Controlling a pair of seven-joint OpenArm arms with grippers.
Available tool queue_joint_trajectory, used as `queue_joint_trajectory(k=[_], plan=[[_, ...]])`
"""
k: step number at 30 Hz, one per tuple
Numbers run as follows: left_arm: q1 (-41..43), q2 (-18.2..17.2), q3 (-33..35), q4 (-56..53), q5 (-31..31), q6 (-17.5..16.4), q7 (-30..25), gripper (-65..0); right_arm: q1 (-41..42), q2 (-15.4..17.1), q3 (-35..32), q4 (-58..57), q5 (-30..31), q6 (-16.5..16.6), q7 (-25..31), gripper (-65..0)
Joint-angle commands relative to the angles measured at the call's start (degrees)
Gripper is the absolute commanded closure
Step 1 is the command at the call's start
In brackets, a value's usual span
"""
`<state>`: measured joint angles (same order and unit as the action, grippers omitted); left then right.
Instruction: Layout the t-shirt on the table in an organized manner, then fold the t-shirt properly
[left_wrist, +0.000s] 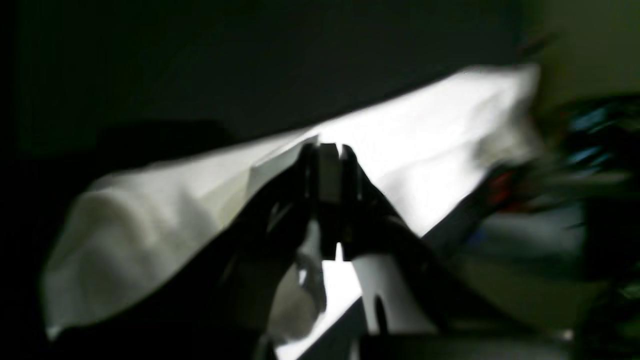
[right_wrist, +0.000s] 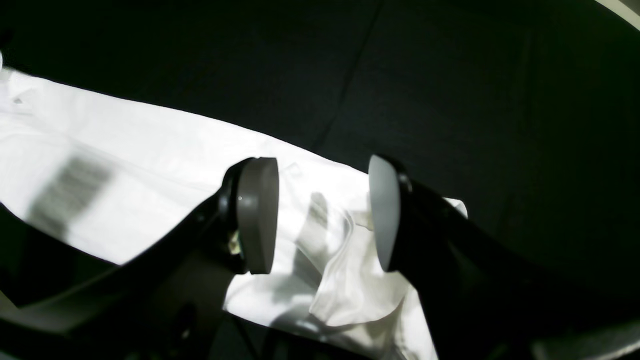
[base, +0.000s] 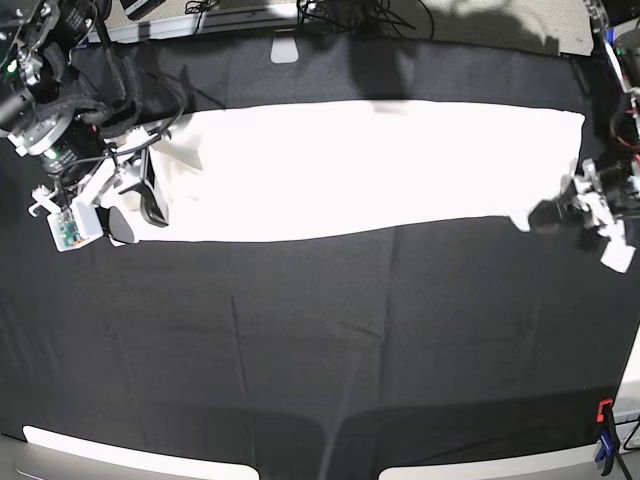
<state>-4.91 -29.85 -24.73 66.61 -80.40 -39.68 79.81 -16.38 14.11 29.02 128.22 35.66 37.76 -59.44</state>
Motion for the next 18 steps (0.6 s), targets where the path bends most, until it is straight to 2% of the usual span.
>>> queue_joint_trajectory(k=[1, 8, 15, 17, 18], plan=[[0.66, -2.16, -0.31, 1.31, -3.43, -0.32, 0.19, 0.0, 0.35, 0.66, 0.28, 0.94, 0.76, 0.17, 1.01, -28.6], [11.06, -6.99, -0.31, 3.15, -4.60, -0.32, 0.19, 0.0, 0.35, 0.68, 0.28, 0.94, 0.76, 0.17, 1.14, -28.6], [15.93, -7.19, -0.31, 3.15, -4.59, -0.32, 0.19, 0.0, 0.35, 0.66, 0.28, 0.92, 0.79, 0.17, 1.55, -28.6], [16.00, -7.19, -0.31, 3.15, -2.38, -0.32, -1.18, -0.1, 0.35, 0.68, 0.28, 0.94, 0.79, 0.17, 1.55, -28.6], [16.00, -7.19, -0.31, 3.15, -0.63, -0.32, -3.15, -5.5, 0.35, 0.66, 0.28, 0.92, 0.79, 0.17, 1.55, -28.6]])
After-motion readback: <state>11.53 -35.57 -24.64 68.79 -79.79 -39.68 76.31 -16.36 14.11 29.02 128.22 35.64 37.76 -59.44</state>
